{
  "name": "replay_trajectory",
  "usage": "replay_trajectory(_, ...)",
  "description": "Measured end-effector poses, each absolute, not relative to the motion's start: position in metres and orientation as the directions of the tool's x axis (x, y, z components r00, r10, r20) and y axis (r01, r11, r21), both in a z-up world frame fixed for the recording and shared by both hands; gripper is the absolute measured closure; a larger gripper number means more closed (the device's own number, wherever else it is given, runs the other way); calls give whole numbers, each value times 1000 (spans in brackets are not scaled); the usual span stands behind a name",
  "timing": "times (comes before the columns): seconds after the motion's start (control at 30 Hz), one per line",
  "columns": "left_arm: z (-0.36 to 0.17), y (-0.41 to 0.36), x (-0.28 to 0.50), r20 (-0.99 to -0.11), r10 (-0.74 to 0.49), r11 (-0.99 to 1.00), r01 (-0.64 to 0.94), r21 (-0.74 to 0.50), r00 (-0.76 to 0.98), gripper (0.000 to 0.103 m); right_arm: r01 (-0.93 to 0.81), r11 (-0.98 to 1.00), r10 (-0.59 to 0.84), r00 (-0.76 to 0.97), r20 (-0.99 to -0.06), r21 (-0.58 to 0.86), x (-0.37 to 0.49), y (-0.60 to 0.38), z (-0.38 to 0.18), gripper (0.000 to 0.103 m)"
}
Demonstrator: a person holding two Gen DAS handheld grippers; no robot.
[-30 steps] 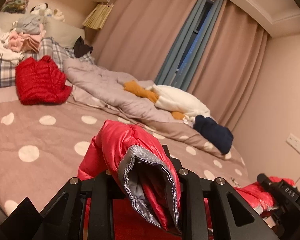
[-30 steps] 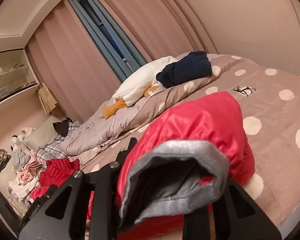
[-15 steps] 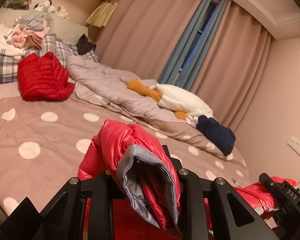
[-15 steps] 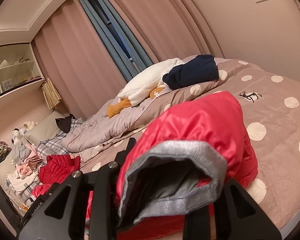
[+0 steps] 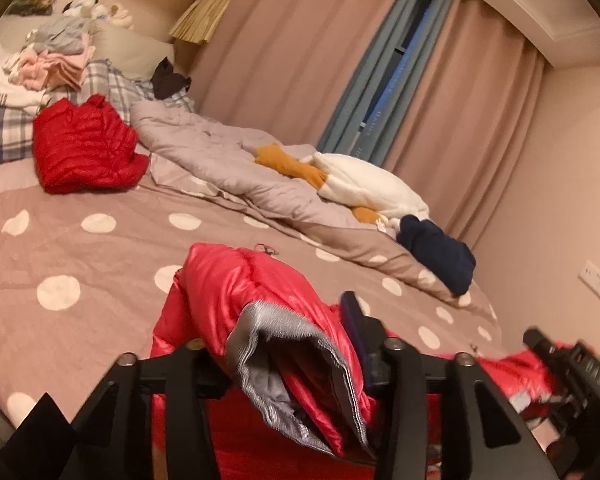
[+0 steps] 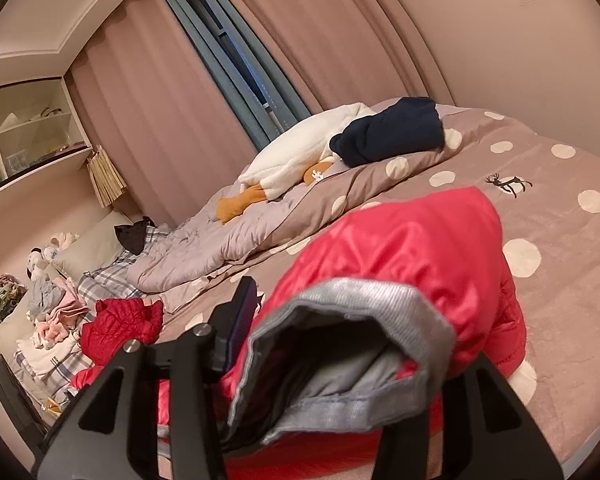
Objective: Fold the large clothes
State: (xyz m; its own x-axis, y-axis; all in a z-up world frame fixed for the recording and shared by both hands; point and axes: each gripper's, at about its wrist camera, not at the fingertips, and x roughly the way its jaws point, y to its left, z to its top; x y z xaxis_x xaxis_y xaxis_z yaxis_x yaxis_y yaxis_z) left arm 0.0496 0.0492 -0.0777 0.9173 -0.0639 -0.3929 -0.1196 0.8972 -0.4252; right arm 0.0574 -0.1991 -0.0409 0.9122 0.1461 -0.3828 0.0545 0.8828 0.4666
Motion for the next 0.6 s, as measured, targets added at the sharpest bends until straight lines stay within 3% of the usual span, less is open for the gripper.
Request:
replay_trajectory(0.17, -81, 60, 59, -445, -86, 884, -139, -447, 891, 53, 35, 904, 151, 907, -393, 427, 59, -191, -40, 45)
replay_trajectory(0.3, -74, 66, 57, -435, -111, 862, -131, -489, 893, 50, 24, 901, 159, 911, -381, 433, 59, -190, -38, 38)
replay_trajectory(0.37, -72, 67, 55, -429, -119, 854, -128, -504, 896, 41, 21, 891, 172, 909, -379, 454, 61, -191, -39, 31)
replay_trajectory(0.5, -70, 65, 56, -442, -115, 847, -144, -511, 890, 39, 6, 883, 194, 905, -377, 470, 59, -191, -40, 28)
replay_trajectory(0.6, -71, 67, 53, -418, -150, 821, -123, -557, 896, 23, 4, 868, 204, 909, -364, 497, 56, -195, -42, 23)
